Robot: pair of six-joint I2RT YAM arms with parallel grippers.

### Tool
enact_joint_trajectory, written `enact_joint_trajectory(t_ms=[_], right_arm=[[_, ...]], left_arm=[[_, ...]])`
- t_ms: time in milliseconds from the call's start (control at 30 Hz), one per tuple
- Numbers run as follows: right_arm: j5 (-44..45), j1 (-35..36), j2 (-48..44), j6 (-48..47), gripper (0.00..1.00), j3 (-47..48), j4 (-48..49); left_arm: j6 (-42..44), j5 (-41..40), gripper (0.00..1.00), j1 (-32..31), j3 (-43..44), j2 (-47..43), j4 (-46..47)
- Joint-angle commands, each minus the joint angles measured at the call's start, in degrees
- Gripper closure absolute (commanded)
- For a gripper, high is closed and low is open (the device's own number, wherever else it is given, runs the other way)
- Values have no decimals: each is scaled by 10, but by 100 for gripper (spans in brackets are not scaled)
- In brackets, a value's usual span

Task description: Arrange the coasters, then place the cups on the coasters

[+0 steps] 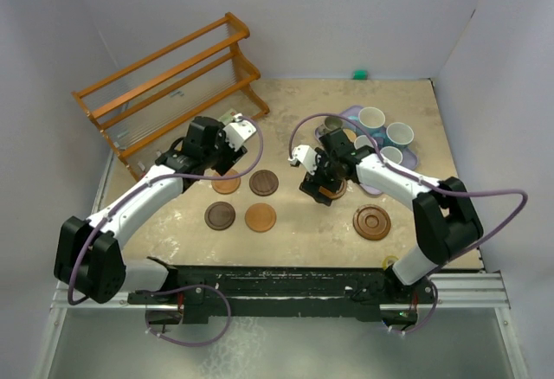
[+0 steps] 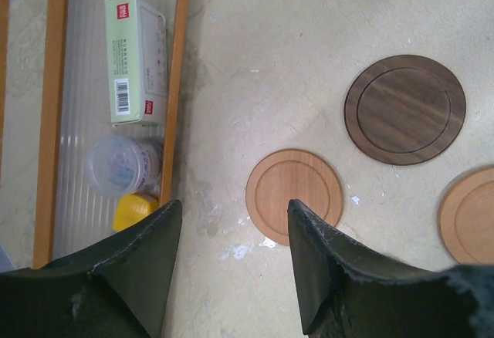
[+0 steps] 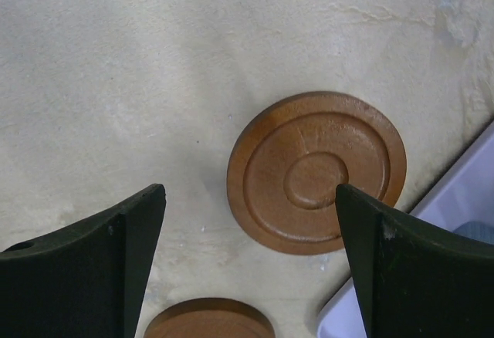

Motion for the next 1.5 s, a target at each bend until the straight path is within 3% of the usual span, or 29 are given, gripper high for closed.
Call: enact_joint_trajectory(t_ms=[0,633,900,1467], right_arm=[[11,4,31,-17,9,41,-6],[18,5,97,-21,39,40,-12],[15,37,109,-6,50,40,0],[33,94,154,2,56,107,-13]], left_arm=[[-16,-8,44,7,-11,-47,18],[-19,-9,43,7,-29,-84,9],[-23,-15,44,10,-47,-102,19],[-29,4,44,42,-51,-120,17]])
